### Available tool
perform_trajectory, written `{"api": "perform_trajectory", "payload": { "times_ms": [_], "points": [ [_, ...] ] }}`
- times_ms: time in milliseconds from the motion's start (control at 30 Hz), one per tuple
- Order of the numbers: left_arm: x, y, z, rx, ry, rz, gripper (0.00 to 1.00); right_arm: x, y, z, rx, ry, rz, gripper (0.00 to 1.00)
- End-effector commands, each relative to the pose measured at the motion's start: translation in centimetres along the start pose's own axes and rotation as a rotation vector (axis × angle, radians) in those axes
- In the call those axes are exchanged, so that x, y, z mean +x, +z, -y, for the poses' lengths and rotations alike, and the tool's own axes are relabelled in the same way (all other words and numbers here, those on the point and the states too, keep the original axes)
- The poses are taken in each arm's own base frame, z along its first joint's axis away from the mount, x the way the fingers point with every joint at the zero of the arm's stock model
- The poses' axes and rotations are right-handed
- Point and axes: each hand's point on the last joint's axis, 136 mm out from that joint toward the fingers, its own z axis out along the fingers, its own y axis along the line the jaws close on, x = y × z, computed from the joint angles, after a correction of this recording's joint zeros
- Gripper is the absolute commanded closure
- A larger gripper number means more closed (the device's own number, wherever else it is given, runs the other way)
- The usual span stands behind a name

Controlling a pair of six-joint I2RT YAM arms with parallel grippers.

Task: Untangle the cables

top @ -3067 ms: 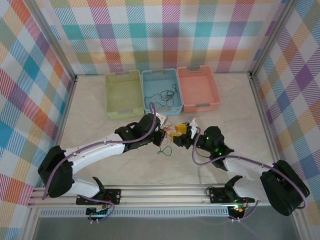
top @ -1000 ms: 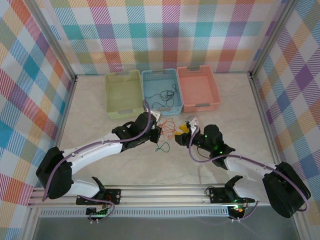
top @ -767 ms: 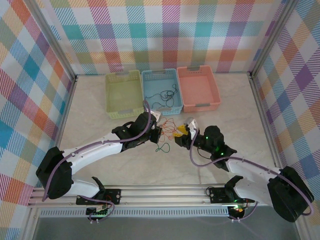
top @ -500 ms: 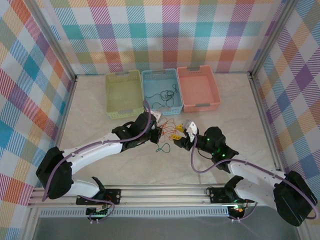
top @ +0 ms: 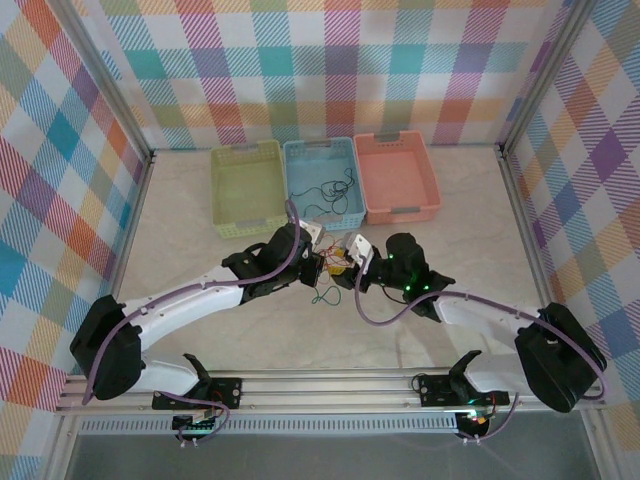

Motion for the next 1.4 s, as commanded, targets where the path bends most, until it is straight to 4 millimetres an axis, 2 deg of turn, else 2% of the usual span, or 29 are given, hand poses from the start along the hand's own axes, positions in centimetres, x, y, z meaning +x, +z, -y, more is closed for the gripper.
{"api": "perform_trajectory", "payload": {
  "times_ms": [0, 100, 233, 333, 567, 767, 933, 1167, 1200, 1367],
  "points": [
    [-0.8, -0.6, -0.1, 0.012, -0.011, 0.03, 0.98, -1.3, 0.1, 0.1, 0.003, -0.024, 0.013, 0.54],
    [-0.8, -0.7, 0.1, 0.017, -0.01, 0.03, 0.98, -0.9, 0.2, 0.8, 0.041, -0.034, 0.003, 0.53],
    [-0.8, -0.7, 0.0, 0.014, -0.01, 0.03, 0.98, 0.6, 0.9, 1.1, 0.053, -0.031, -0.029, 0.54],
    [-0.8, -0.7, 0.0, 0.016, -0.01, 0.03, 0.98, 1.0, 1.3, 0.9, 0.04, -0.02, -0.034, 0.61],
    [-0.6, -0.2, -0.3, -0.002, -0.008, 0.017, 0.98, -0.1, 0.1, 0.3, 0.036, -0.021, 0.038, 0.78],
    [-0.4, 0.0, -0.4, -0.012, -0.007, 0.01, 0.98, -1.0, -1.1, 0.7, 0.077, -0.01, 0.089, 0.87],
    [-0.4, 0.0, -0.5, -0.017, -0.007, 0.011, 0.98, -1.1, -2.2, 2.2, 0.162, 0.018, 0.113, 1.0],
    [-0.4, -0.1, -0.7, -0.03, -0.005, 0.011, 0.98, -0.8, -3.6, 3.8, 0.25, 0.063, 0.134, 1.0],
    [-0.5, -0.1, -0.8, -0.034, -0.005, 0.013, 0.99, -1.5, -4.2, 4.4, 0.277, 0.069, 0.171, 1.0],
    [-0.6, -0.3, -1.4, -0.067, -0.009, 0.02, 0.99, -0.6, -6.8, 7.2, 0.436, 0.177, 0.201, 1.0]
  ]
}}
